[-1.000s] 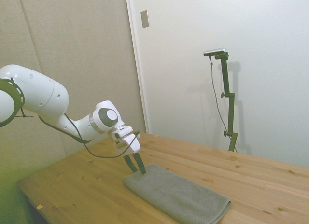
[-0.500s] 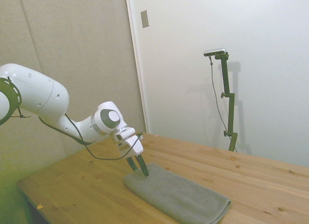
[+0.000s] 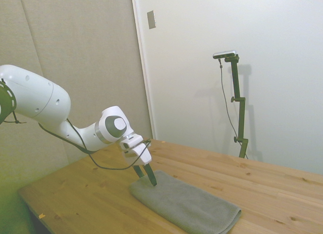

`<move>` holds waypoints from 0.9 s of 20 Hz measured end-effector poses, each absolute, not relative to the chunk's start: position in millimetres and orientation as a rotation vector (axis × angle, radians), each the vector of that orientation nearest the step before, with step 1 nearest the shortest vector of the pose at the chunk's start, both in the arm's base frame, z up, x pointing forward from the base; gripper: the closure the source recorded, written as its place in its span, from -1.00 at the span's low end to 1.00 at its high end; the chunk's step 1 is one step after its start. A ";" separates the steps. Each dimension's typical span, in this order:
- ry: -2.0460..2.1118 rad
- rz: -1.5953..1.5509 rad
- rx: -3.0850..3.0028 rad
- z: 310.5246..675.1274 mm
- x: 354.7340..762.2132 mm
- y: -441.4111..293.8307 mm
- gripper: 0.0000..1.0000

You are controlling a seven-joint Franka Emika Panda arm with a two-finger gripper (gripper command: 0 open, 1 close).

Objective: Fold the towel

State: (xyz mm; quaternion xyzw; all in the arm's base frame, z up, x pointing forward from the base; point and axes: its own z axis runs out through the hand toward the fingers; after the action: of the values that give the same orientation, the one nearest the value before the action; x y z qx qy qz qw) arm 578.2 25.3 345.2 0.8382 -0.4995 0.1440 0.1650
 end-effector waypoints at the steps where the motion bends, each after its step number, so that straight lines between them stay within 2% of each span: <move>1: -1.422 0.412 2.392 344.7 578.2 25.6 1.00; 18: -1.419 0.386 2.380 336.3 577.5 7.2 1.00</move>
State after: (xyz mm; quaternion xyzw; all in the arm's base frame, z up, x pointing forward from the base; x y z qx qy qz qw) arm 577.5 7.2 336.3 0.8383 -0.4996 0.1358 0.1711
